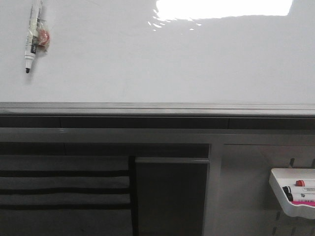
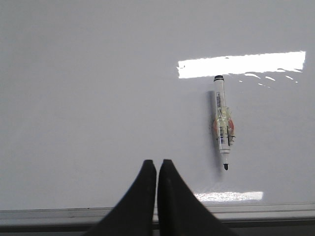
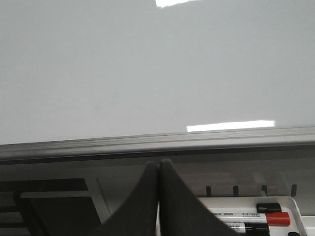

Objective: Write number 3 on whiteboard

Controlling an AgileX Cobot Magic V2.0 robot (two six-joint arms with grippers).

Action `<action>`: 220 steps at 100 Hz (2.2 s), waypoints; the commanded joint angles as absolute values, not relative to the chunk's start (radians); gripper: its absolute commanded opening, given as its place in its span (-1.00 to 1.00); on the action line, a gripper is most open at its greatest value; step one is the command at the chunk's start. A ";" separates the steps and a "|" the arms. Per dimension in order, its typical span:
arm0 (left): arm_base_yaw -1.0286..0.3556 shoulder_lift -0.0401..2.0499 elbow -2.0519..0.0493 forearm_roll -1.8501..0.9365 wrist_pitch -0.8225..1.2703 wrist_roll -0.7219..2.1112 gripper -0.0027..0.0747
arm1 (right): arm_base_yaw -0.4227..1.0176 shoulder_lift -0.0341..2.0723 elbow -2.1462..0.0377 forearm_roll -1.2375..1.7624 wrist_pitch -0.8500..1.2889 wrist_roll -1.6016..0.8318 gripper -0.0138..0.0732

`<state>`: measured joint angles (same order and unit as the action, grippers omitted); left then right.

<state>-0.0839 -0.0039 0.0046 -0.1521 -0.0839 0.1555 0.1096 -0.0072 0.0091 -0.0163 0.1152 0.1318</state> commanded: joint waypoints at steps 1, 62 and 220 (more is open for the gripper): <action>-0.085 -0.033 0.011 -0.158 -0.159 0.145 -0.98 | 0.103 -0.024 0.037 -0.014 0.040 0.125 -0.84; -0.085 -0.033 0.011 -0.158 -0.159 0.145 -0.98 | 0.103 -0.024 0.037 -0.014 0.040 0.125 -0.84; -0.087 0.542 -0.578 -0.207 0.398 0.159 -0.97 | 0.103 0.548 -0.632 -0.210 0.601 0.099 -0.64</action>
<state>-0.0839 0.5133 -0.5445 -0.2072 0.4850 0.1573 0.1096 0.5338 -0.5961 -0.1753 0.6602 0.1115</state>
